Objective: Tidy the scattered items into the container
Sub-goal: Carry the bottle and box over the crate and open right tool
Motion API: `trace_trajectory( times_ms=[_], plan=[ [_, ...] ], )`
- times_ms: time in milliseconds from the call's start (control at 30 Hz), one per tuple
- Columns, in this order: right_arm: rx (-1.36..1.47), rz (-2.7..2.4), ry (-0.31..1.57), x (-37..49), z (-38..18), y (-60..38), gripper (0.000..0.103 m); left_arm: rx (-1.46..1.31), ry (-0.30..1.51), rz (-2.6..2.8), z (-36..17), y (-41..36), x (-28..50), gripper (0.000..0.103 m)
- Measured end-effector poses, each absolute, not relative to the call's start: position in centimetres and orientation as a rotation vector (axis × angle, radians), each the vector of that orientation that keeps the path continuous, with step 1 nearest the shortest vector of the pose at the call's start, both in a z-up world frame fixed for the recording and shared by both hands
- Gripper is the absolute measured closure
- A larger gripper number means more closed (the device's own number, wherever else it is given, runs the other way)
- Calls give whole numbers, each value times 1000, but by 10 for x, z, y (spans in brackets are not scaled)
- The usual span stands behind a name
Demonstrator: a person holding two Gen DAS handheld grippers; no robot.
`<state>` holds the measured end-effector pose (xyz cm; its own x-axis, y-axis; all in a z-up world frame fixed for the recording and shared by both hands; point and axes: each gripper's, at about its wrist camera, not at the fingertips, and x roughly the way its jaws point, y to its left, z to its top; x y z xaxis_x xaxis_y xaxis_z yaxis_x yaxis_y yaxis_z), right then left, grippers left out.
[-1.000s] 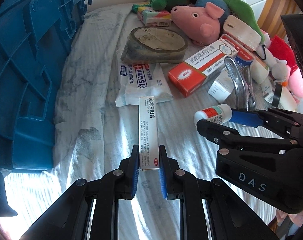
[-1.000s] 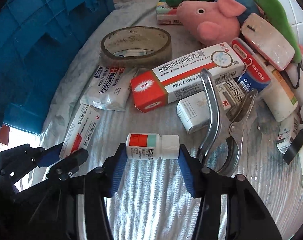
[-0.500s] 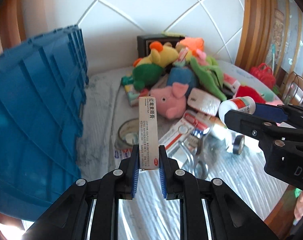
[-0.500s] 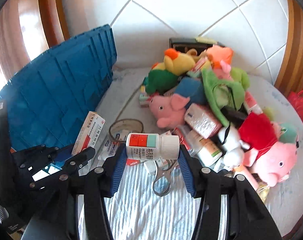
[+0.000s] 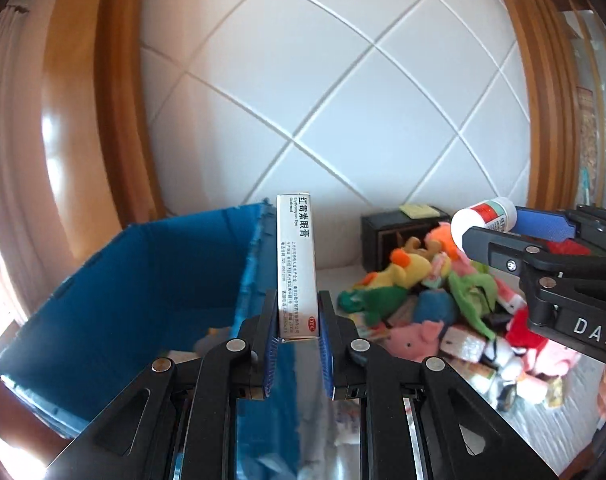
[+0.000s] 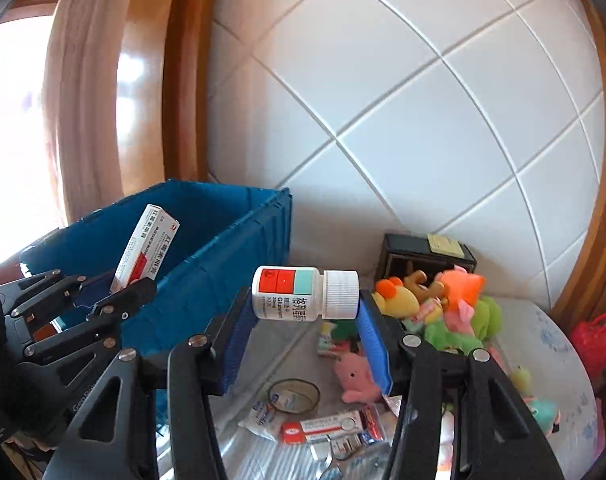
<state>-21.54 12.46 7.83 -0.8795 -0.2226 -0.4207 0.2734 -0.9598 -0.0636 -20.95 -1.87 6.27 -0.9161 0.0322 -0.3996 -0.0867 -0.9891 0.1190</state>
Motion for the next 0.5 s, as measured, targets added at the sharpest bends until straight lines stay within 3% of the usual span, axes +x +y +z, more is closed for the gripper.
trace_trajectory(
  times_ms=[500],
  plan=[
    [558,-2576,310,-265,63,-75,53,-810,87,3258,42,-204,-212,86]
  ],
)
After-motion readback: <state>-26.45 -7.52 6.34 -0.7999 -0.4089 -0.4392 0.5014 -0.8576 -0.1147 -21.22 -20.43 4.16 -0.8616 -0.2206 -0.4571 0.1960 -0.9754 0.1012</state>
